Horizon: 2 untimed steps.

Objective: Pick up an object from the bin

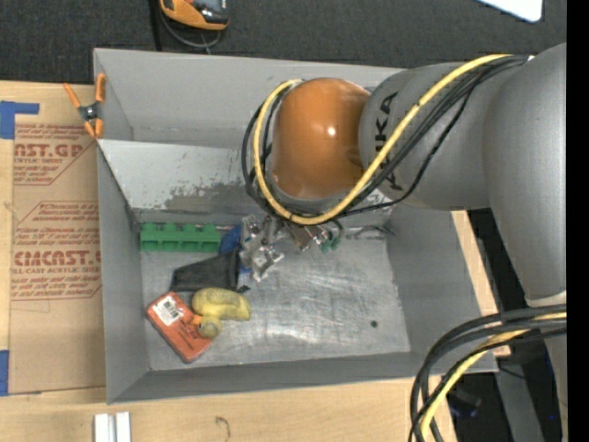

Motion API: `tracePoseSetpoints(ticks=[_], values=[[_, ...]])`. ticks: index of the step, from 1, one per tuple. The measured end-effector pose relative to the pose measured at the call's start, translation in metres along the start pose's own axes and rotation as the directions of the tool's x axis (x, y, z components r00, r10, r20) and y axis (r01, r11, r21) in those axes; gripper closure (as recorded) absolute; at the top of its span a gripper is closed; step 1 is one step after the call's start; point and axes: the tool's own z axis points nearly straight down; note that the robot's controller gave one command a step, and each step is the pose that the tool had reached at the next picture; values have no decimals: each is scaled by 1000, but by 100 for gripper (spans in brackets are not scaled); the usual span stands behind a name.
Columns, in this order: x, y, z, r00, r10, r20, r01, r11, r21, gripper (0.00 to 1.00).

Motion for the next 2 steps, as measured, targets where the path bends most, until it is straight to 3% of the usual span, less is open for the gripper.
tracePoseSetpoints(ticks=[1, 2], values=[[-5, -11, -85, 997, 80, 4, -80, 997, 0, 100], [-5, -11, -84, 997, 80, 4, -80, 997, 0, 100]])
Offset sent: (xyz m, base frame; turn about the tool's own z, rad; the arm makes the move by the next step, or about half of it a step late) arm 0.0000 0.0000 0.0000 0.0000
